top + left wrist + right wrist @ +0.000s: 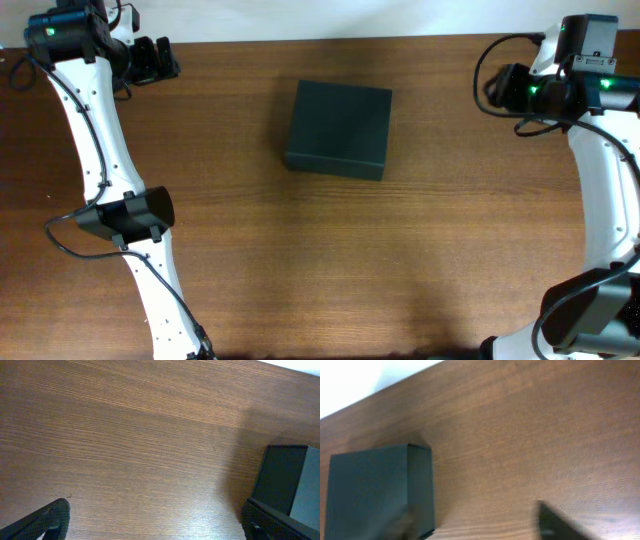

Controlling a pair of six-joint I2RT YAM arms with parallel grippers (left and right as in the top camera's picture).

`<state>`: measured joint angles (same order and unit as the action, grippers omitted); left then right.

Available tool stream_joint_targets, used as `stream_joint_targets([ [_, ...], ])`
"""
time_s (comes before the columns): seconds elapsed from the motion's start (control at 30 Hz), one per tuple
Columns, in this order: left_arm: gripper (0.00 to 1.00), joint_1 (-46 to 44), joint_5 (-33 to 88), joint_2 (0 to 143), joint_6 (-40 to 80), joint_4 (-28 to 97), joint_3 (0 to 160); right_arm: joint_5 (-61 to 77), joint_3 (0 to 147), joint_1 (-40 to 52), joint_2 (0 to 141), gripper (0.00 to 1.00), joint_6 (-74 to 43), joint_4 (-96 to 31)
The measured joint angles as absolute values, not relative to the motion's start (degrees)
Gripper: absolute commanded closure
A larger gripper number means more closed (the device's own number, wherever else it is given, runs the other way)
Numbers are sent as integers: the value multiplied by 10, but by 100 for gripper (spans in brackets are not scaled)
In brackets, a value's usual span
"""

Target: Pack container

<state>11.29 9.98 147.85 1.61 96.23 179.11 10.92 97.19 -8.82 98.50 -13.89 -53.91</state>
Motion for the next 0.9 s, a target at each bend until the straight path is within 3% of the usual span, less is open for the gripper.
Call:
stream_joint_targets([
  [0.9, 0, 113, 96, 1479, 16, 962, 1791, 114, 972, -87, 985, 1, -132, -543],
])
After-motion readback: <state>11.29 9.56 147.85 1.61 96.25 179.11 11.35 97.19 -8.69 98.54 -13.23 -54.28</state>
